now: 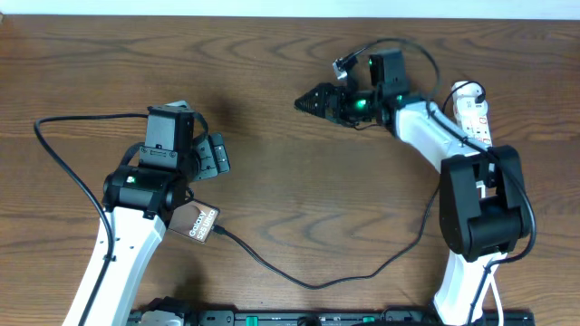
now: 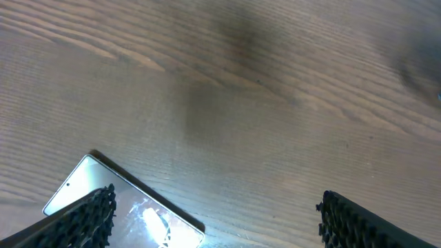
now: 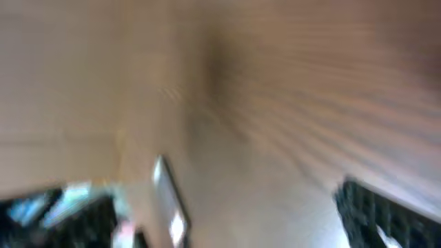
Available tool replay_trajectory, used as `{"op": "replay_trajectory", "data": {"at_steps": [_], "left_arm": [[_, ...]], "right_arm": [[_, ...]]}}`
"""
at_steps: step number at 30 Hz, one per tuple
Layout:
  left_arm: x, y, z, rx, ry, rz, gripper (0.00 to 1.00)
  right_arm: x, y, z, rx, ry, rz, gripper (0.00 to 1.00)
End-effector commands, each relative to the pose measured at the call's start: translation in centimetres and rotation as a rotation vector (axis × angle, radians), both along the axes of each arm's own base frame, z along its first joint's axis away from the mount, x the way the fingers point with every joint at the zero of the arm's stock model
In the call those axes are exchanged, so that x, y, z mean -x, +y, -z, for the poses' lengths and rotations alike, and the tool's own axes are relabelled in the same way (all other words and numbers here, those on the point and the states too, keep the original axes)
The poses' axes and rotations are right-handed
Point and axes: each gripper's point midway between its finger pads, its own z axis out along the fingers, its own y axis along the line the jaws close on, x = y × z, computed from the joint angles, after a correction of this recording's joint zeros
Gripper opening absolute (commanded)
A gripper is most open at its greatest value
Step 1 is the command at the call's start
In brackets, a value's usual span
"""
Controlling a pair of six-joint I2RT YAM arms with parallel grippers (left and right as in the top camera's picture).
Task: Plug charger to phone and switch on socket
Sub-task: 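Move the right gripper right to the white power strip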
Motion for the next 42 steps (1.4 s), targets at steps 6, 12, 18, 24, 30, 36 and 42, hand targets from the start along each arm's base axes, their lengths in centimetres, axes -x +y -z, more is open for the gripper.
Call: {"op": "replay_trajectory", "data": {"at_steps": [6,12,18,24,30,36,42], "left_arm": [[-0.4,0.3,-0.7,-0.027,-0.019,0.006,0.93],[-0.4,0.3,-0.7,-0.028,-0.018,0.006,0.93],[-0.4,0.3,-0.7,-0.028,-0.018,0.006,0.93],[-0.4,0.3,-0.7,-0.028,-0.018,0.006,0.93],[-0.4,0.3,-0.7,-0.028,-0.018,0.006,0.93],[-0.4,0.3,-0.7,-0.028,-0.018,0.006,0.93],[-0.4,0.3,-0.7,-0.028,-0.018,0.006,0.93]], "right_arm": [[-2.9,-4.7,-1.7,0.41,-0.123,0.097,0.99],[-3.4,-9.1,-4.2,0.62,-0.115,0.213,0.99],[-3.7,-15.4,-9.0,0.881,-0.185,0.412,0.99],[-3.1,-20.5,-13.9,0.91,-0.239,0.564,0.99],[-1.6,-27.9,-14.3,0.921,-0.137,0.684,0.99],[-0.8,-32.1,-13.8,0.783,-0.135,0.577,0.99],[1.2,-33.3,-14.5,0.649,-0.336,0.277,0.99]]}}
